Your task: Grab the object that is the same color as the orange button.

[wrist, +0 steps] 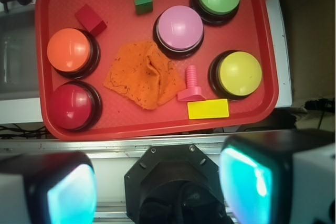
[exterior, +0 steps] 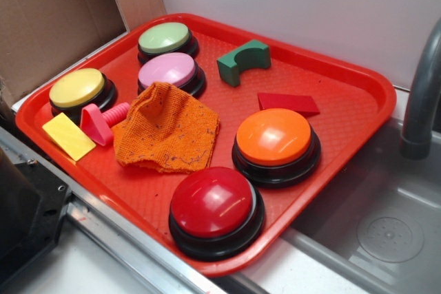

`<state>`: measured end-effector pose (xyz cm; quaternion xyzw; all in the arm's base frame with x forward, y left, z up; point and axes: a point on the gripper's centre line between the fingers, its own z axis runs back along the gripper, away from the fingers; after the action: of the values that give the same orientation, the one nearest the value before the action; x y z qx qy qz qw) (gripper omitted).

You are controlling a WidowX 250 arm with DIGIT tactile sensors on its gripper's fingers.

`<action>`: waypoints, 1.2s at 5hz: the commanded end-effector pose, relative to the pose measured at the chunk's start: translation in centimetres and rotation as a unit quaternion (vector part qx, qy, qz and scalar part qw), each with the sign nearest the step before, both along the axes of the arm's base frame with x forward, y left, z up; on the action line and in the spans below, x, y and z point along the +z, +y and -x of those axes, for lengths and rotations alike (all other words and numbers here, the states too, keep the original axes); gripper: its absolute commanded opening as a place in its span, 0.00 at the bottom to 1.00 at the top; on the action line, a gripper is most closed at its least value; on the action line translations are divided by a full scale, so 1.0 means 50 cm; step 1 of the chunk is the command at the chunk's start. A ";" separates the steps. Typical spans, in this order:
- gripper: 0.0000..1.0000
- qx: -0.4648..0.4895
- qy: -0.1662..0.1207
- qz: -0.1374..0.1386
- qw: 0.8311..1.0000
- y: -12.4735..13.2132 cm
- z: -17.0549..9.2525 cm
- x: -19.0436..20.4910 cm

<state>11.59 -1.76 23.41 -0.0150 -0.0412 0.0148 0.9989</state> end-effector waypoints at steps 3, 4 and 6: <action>1.00 0.122 0.003 0.027 0.992 0.025 -0.043 -0.060; 1.00 0.179 -0.004 0.026 0.984 0.042 -0.072 -0.115; 1.00 0.270 -0.027 0.029 0.962 0.044 -0.138 -0.239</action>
<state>18.19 0.38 10.72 -0.0281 -0.0569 0.2934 0.9539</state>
